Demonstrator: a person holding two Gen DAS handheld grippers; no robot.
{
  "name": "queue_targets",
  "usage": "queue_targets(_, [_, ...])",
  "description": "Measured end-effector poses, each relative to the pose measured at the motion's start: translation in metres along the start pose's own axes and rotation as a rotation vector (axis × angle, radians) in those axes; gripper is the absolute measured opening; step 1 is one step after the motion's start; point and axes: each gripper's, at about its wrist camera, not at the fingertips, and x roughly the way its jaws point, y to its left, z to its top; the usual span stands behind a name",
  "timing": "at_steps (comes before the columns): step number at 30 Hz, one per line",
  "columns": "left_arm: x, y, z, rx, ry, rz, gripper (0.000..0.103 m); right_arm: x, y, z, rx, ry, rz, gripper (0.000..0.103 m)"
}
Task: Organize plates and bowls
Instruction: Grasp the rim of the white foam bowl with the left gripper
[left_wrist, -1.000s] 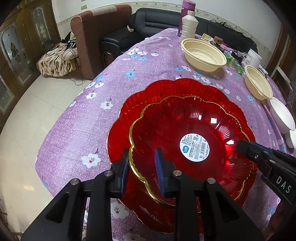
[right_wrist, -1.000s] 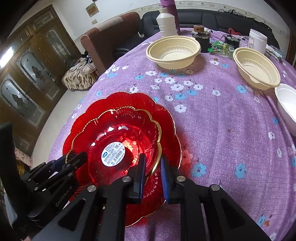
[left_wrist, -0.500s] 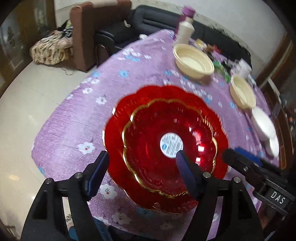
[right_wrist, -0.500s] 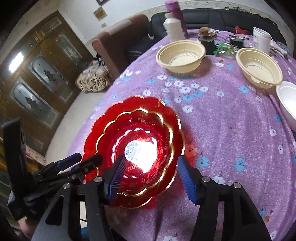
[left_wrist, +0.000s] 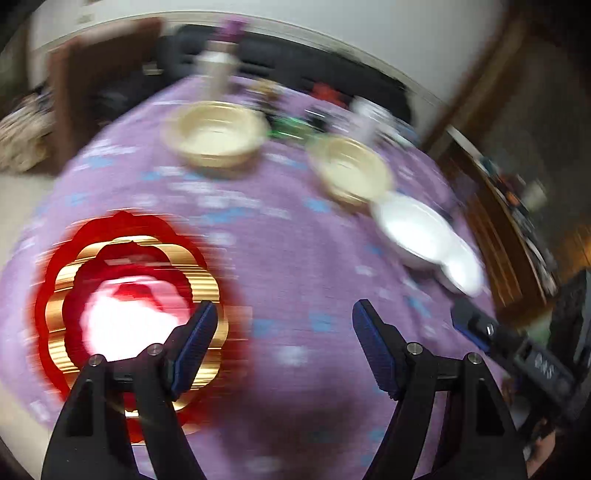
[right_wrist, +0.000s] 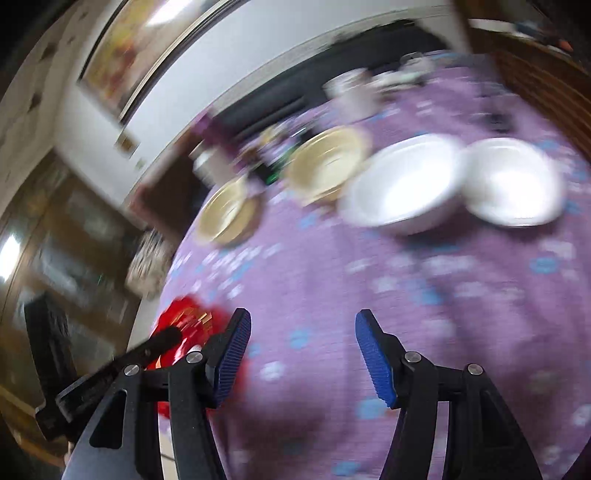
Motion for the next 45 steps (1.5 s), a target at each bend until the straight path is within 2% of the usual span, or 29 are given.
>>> queue_targets(3, [0.028,-0.058,-0.002,0.106,0.078,-0.088,0.076,-0.028,-0.047,0.014,0.082,-0.063,-0.081,0.061])
queue_targets(7, [0.063,-0.123,-0.003,0.191,0.157,-0.158,0.075,-0.056,-0.102,0.028,0.169,-0.123,-0.186,0.061])
queue_targets(10, [0.091,-0.161,-0.002,0.220,0.197,-0.173,0.075,-0.063,-0.141,0.043,0.235,-0.141,-0.250,0.061])
queue_targets(14, [0.128,-0.193,0.003,0.213,0.235,-0.144,0.075,-0.057,-0.178,0.063,0.294,-0.118,-0.265,0.062])
queue_targets(22, [0.173,-0.206,0.025,0.140,0.241,-0.082,0.075,-0.014,-0.210,0.094,0.305,-0.053,-0.274,0.044])
queue_targets(25, [0.183,-0.210,0.030,0.120,0.225,-0.063,0.070,-0.005,-0.214,0.101,0.316,-0.043,-0.274,0.040])
queue_targets(26, [0.187,-0.212,0.032,0.120,0.218,-0.055,0.068,-0.002,-0.215,0.102,0.319,-0.034,-0.272,0.039])
queue_targets(28, [0.194,-0.212,0.033,0.120,0.222,-0.035,0.059,0.007,-0.217,0.105,0.326,-0.016,-0.275,0.028])
queue_targets(29, [0.198,-0.213,0.034,0.119,0.229,-0.029,0.053,0.011,-0.218,0.106,0.328,-0.010,-0.275,0.026])
queue_targets(30, [0.203,-0.214,0.034,0.124,0.237,-0.022,0.042,0.012,-0.218,0.106,0.328,-0.009,-0.275,0.019])
queue_targets(31, [0.206,-0.214,0.033,0.132,0.243,-0.014,0.039,0.015,-0.219,0.106,0.330,-0.003,-0.280,0.010])
queue_targets(33, [0.211,-0.212,0.032,0.126,0.261,-0.016,0.024,0.019,-0.222,0.104,0.342,0.018,-0.267,0.008])
queue_targets(35, [0.208,-0.213,0.030,0.148,0.266,-0.047,0.016,0.014,-0.218,0.099,0.335,0.004,-0.246,0.007])
queue_targets(39, [0.181,-0.215,0.026,0.190,0.227,-0.059,0.016,-0.004,-0.201,0.086,0.306,-0.045,-0.265,0.007])
queue_targets(45, [0.147,-0.208,0.010,0.232,0.221,-0.089,0.016,-0.035,-0.178,0.059,0.293,-0.088,-0.260,0.007])
